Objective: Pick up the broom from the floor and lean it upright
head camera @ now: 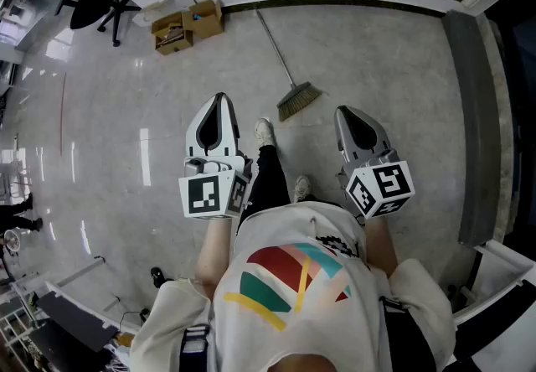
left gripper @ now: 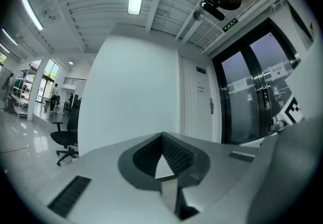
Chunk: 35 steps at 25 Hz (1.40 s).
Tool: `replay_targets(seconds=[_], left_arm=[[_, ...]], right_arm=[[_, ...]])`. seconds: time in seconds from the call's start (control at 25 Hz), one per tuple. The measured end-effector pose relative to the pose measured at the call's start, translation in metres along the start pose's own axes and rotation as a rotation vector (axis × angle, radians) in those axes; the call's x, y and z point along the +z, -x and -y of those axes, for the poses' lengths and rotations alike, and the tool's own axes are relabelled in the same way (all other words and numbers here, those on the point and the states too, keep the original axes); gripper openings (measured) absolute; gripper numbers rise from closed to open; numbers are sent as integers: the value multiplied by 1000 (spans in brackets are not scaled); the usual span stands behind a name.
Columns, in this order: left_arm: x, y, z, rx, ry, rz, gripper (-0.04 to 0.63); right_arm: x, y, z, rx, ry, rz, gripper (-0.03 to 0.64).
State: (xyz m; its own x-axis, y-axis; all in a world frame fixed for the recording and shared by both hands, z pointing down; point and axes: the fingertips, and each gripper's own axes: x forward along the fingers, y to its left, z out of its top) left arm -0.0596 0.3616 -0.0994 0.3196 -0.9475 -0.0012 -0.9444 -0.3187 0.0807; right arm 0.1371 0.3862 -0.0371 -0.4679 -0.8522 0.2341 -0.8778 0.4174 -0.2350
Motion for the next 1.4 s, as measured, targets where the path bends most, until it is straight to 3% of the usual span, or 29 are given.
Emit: replay_targets(seconds=[0.28, 0.52, 0.76, 1.0, 1.4], left_arm=[[-12, -100, -93, 6, 48, -32, 44], [3, -227, -197, -13, 42, -65, 44], [4, -322, -263, -42, 79, -85, 44], [-1, -379, -274, -45, 111, -95, 44], [-30, -424, -250, -12, 75, -121, 44]], right_arm=[[34, -124, 2, 8, 29, -15, 14], [101, -273, 2, 44, -115, 16, 12], [129, -375, 17, -5, -107, -16, 12], [149, -421, 45, -23, -92, -18, 14], [132, -464, 110, 7, -81, -57, 14]])
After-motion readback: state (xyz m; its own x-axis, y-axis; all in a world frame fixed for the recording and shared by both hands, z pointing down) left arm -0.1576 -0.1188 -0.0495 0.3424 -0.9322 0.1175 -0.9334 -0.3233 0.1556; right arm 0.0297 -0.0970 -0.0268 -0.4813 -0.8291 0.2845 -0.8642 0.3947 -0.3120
